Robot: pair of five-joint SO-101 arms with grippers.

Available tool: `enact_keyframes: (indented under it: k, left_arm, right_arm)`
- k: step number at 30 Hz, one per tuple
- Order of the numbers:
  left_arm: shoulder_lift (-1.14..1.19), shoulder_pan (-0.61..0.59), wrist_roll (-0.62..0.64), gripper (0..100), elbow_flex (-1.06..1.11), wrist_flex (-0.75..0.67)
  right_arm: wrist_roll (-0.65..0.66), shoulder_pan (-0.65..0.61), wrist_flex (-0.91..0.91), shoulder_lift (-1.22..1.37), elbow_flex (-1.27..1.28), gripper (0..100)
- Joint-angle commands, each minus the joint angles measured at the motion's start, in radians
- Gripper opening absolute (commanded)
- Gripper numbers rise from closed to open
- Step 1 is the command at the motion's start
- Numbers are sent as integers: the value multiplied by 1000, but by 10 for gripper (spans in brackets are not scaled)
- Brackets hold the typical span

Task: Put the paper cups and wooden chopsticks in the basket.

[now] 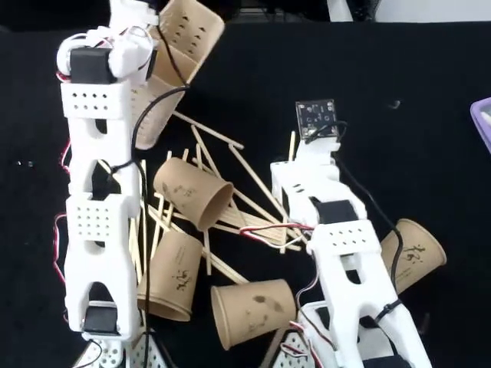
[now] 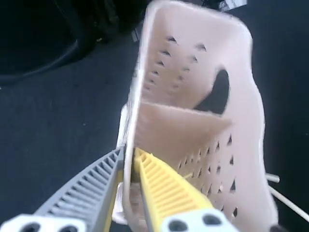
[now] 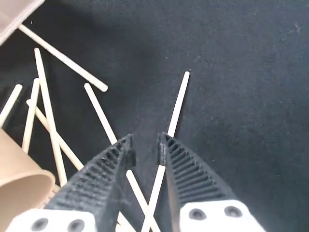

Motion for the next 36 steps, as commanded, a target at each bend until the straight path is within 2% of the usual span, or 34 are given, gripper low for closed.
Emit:
enact_keyframes:
  k: [1,4,10,17,22,27,36]
  left_arm:
    - [-87,-35,-5,29,-70,48]
    - [-100,-53,-5,29,-71,54]
    - [-121,-56,9,29,-70,-137]
    - [-78,-64,239,29,-68,-347]
    - [52,-25,315,29,-70,-430]
    - [161,-16,321,29,-70,-483]
    - [224,-15,321,29,-73,-437]
  right_arm:
    - [-5,-38,-69,5,-18,96]
    - [-3,-55,-69,30,-25,96]
    - [-2,-49,-68,101,-62,96]
    - [-2,-49,-71,111,-62,96]
    - [-2,-49,-72,111,-62,96]
    - [-2,-49,-72,111,-62,96]
    - [-2,-49,-72,111,-64,96]
